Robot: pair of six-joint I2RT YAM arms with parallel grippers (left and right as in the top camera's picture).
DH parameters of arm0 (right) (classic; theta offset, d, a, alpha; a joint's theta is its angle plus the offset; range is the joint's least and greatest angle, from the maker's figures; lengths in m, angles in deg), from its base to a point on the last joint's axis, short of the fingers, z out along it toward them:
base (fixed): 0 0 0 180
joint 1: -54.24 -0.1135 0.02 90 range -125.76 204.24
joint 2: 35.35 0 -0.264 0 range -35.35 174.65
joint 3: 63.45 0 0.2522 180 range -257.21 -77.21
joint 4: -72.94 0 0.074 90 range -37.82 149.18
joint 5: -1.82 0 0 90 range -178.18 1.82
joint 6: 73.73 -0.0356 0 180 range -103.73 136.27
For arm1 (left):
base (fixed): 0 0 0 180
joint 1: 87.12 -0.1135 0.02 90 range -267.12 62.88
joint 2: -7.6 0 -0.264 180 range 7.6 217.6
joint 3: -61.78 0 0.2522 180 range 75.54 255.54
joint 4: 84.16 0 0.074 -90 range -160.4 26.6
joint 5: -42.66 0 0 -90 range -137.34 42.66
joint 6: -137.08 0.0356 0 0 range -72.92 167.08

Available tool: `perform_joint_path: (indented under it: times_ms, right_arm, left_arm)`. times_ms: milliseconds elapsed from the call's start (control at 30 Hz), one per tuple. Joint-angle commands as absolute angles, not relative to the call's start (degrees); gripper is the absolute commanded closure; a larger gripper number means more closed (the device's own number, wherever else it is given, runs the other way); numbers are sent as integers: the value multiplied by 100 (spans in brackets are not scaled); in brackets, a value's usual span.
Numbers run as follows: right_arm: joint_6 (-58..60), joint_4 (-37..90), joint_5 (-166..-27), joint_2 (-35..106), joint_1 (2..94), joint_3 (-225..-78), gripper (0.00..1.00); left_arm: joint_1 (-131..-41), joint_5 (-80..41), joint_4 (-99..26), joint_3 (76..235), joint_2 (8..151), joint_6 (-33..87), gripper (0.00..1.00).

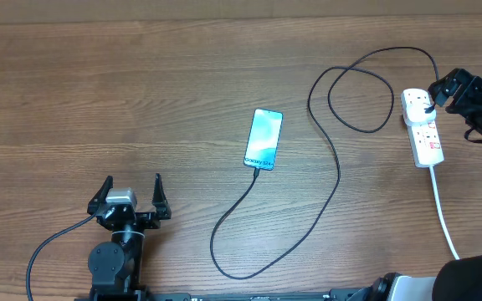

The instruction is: Plug charger to phone and switch on socket

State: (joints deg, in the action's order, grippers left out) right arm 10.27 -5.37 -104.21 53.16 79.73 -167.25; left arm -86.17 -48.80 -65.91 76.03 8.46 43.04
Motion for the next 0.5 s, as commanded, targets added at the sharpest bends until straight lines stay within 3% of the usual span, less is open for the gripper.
perform_joint_path:
  times_ms: [0, 467]
  right_arm:
    - [1027, -524, -10364, 5297, 7971, -16834, 0]
    - [1022, -102, -10454, 5065, 7836, -16727, 0]
  left_arm:
    - [-8678, -4788, -6593, 7585, 783, 4431, 0]
    - [-8678, -4786, -6593, 7585, 783, 4431, 0]
